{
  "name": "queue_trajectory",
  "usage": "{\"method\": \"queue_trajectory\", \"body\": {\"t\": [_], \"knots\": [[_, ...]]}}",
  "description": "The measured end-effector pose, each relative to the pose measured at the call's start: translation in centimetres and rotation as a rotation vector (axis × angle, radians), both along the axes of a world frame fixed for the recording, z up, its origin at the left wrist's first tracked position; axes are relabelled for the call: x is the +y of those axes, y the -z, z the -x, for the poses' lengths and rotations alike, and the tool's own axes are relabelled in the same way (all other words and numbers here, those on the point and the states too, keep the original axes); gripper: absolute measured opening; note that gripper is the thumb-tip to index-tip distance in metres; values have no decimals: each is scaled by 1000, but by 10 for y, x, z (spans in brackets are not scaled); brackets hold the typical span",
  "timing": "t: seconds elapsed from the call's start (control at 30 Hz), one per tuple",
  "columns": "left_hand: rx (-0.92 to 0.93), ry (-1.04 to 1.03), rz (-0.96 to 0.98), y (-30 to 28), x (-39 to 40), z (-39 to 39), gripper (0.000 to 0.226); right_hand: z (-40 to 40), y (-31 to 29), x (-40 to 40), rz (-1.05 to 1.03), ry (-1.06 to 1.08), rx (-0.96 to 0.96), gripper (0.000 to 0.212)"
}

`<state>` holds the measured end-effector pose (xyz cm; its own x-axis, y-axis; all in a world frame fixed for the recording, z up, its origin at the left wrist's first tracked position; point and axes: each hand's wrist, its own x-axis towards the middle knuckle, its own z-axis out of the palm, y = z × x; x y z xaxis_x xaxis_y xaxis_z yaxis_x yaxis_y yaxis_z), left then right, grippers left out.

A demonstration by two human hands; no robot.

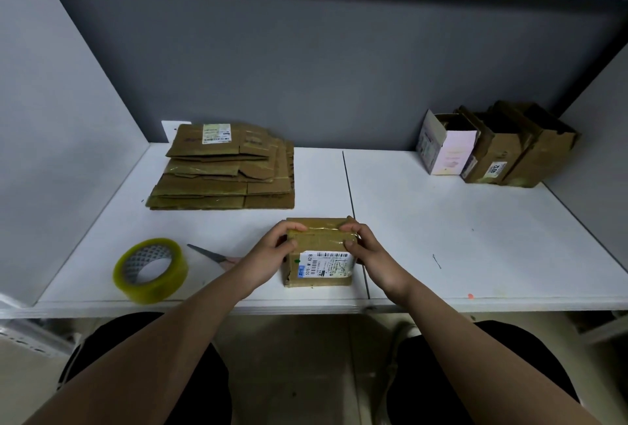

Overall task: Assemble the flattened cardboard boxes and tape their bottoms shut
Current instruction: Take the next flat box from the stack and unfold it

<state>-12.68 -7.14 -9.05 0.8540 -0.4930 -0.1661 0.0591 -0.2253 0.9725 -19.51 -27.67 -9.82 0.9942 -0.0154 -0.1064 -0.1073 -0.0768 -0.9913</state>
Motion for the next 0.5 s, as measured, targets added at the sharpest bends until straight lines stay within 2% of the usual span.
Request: {"method": "queue_trajectory", "body": {"t": [0.2,0.5], "knots": [[-54,19,-45,6,-2,0,24,3,-2,-1,16,-30,17,27],[-5,3,-30,5,-1,-2,30,2,-2,-1,9,54,-26,17]]}}
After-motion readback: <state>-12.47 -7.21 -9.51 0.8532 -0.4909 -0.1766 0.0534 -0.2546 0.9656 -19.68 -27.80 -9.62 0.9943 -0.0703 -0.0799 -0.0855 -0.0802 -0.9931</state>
